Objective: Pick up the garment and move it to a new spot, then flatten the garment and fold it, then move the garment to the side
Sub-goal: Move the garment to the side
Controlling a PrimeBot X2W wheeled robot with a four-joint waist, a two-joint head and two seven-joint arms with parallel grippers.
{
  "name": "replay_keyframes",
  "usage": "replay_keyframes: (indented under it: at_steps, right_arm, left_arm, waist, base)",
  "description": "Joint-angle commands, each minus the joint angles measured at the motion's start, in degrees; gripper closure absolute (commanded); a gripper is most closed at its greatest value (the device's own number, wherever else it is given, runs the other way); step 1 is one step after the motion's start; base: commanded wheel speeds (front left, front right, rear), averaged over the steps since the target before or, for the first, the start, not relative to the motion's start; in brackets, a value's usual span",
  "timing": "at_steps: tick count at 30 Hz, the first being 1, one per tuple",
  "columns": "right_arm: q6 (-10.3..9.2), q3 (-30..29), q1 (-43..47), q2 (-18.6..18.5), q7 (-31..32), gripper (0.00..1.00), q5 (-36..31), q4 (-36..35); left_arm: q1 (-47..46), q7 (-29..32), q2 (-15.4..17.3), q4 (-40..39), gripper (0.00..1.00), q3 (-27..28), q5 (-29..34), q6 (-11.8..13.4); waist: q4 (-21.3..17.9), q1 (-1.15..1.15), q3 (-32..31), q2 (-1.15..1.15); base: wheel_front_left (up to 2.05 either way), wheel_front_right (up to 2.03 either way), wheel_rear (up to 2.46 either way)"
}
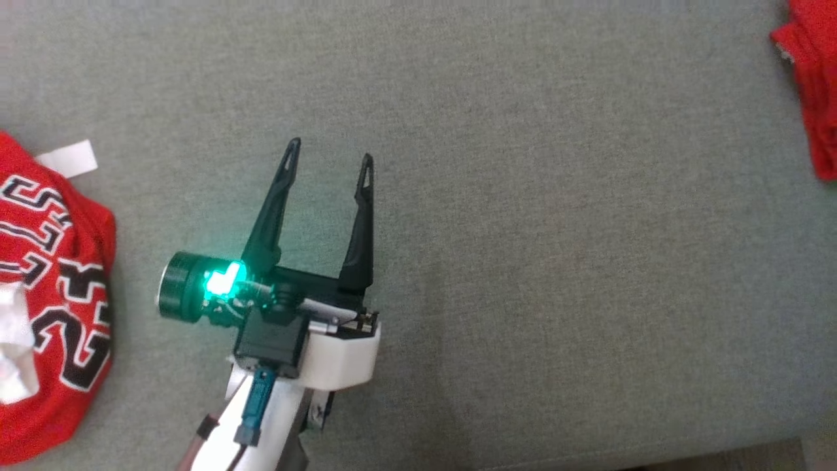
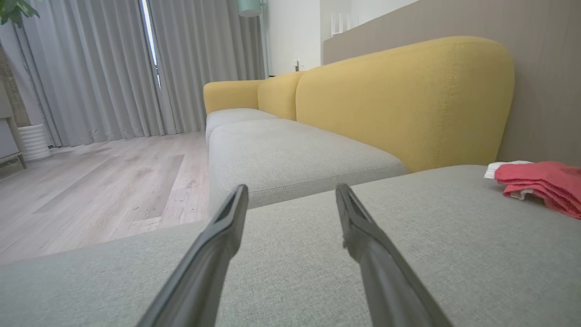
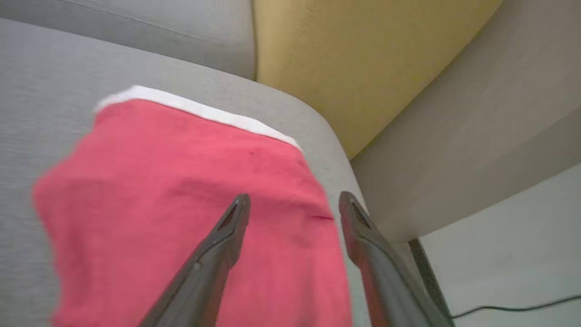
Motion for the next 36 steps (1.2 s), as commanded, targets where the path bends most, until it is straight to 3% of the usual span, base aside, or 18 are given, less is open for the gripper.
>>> replay_keyframes:
  at_steps: [1,9,20,29,36]
  right_arm:
    - [0.37,0.98,1.01,0.41,-1.5,0.0,-1.14,-1.83]
    - [0.37,1.38,8.45,12.21,-7.39,0.0,-5.15,-8.16]
    - [0.37,3.26,25.87,28.09,-11.28,0.0,-2.38,-16.79]
    - [0.37,-0.2,39.16,32.08,-11.35,0.0,-3.78,-35.96]
    - [0.37,-1.68,47.57,32.34,-11.36,0.0,-3.23,-39.65]
  left_arm:
    - [0.57,-0.24,0.3,-1.49,0.0,2.04,-1.14,0.29]
    - [5.05,-0.24,-0.09,1.66,0.0,4.61,-4.77,0.07]
    - [13.5,-0.24,-1.44,6.32,0.0,7.55,-9.56,-1.65]
    - [19.17,-0.24,-1.28,1.91,0.0,10.2,-4.62,-0.74]
    - [23.76,-0.24,-0.76,2.06,0.0,10.63,-2.87,-2.34]
  waist:
    - [0.4,0.0,-2.3,0.0]
    - [1.91,0.0,-11.06,0.0]
    - [5.12,0.0,-23.87,0.0]
    - [6.94,0.0,-30.07,0.0]
    - [7.86,0.0,-32.6,0.0]
  base:
    - [0.0,0.0,0.0]
    - [0.0,0.0,0.0]
    - [0.0,0.0,0.0]
    - [0.0,0.0,0.0]
    - [0.0,0.0,0.0]
